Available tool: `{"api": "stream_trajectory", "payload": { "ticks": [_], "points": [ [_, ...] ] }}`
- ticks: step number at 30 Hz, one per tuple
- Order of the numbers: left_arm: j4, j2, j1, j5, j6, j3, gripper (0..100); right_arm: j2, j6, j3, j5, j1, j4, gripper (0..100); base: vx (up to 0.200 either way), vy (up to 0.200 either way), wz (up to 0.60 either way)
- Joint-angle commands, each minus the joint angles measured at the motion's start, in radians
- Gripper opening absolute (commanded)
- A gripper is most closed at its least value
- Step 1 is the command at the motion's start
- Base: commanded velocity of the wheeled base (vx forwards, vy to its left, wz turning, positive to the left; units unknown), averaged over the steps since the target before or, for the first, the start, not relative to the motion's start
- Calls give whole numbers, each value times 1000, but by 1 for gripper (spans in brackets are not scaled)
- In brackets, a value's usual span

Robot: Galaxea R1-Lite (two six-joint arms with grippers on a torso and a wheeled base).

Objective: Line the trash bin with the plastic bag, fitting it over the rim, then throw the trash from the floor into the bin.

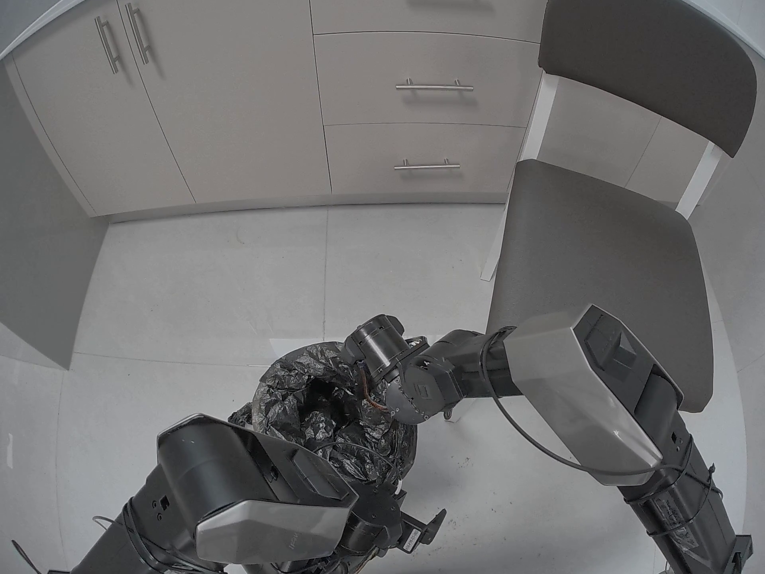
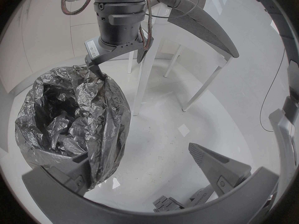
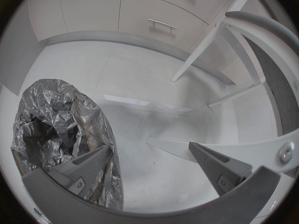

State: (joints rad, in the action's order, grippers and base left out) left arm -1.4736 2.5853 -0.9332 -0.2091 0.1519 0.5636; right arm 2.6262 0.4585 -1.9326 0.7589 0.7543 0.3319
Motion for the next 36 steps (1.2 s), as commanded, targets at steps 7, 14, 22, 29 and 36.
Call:
{"api": "stream_trajectory", "payload": {
  "ticks": [7, 14, 22, 29, 36],
  "points": [
    [-56, -27, -13, -64, -23, -27, 100, 3, -8, -20, 7, -9, 4, 100, 0, 0, 0],
    [-56, -93, -26, -67, -25, -71, 100, -84, -15, -9, -43, -15, 18, 100, 0, 0, 0],
    [-57, -132, -15, -67, -22, -79, 100, -132, -1, -14, -208, 10, 101, 100, 0, 0, 0],
    [-56, -241, -10, -69, -26, -126, 100, -120, 15, -17, -311, 11, 101, 100, 0, 0, 0],
    [-56, -274, 39, -92, -26, -165, 100, -74, 26, -2, -311, 14, 105, 100, 0, 0, 0]
  ]
}}
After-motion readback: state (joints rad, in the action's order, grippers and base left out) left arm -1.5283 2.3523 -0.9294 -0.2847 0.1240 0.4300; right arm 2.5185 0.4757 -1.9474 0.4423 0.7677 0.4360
